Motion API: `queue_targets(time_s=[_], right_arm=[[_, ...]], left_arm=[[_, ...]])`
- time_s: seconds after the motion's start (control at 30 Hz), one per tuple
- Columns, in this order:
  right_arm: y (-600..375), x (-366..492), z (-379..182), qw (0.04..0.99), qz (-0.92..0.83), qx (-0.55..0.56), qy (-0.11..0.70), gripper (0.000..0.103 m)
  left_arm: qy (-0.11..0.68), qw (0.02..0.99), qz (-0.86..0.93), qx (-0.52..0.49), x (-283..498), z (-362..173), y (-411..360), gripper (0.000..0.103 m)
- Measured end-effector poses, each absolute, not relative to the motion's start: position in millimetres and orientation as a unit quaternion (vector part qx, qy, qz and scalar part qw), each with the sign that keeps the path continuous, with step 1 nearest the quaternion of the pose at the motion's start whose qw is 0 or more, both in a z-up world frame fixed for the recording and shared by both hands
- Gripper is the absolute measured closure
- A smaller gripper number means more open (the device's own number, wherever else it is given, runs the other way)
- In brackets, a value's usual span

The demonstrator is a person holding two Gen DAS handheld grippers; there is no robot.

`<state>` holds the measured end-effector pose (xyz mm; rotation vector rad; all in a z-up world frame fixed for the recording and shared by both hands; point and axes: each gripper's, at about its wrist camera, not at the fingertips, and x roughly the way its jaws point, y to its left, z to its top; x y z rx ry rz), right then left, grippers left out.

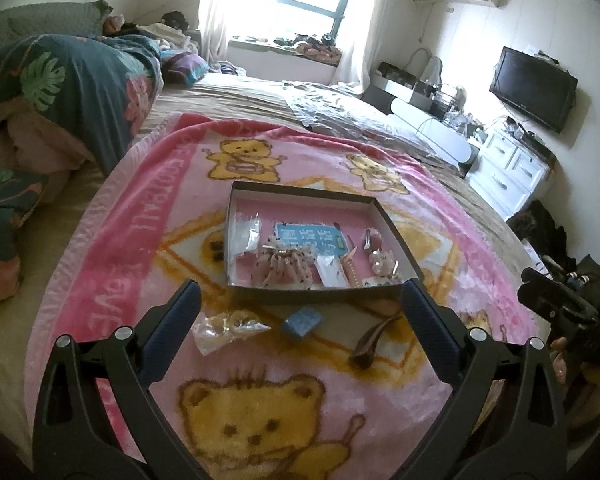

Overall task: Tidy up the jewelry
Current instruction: 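Withdraw both open tools from the box toward the remaining items, then grasp the white cloud claw clip with the right tool while the left tool grasps the blue card box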

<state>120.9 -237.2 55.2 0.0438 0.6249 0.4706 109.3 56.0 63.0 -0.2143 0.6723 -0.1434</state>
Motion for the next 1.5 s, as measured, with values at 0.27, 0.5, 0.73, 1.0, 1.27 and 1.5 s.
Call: queue_targets(time_s=[0.27, 0.5, 0.73, 1.0, 1.27, 1.5], right_arm=[[-242.9, 109.3, 37.1, 0.922, 0.219, 0.002, 0.321, 0.015], [-247.6, 101.1, 29.7, 0.92, 0.217, -0.004, 0.328, 0.015], [-250.0, 92.3, 16.7, 0.916, 0.215, -0.013, 0.34, 0.015], [-249.7, 90.7, 2.0, 0.91, 0.216, -0.013, 0.354, 0.015], [-253.7, 98.8, -21.9, 0.902, 0.201, -0.007, 0.382, 0.015], [-261.5, 116.2, -51.2, 0.895, 0.168, 0.001, 0.414, 0.015]], left_arm=[[0.342, 0.933, -0.067, -0.095, 100.0, 53.3, 50.4, 0.009], [0.359, 0.928, -0.068, -0.073, 94.0, 40.9, 37.3, 0.009], [0.374, 0.923, -0.073, -0.052, 85.5, 23.7, 21.4, 0.01], [0.394, 0.915, -0.082, -0.035, 84.2, 3.2, 6.6, 0.009], [0.411, 0.907, -0.082, -0.037, 93.7, -22.5, 2.3, 0.01], [0.432, 0.898, -0.076, -0.044, 110.2, -51.9, 4.3, 0.01]])
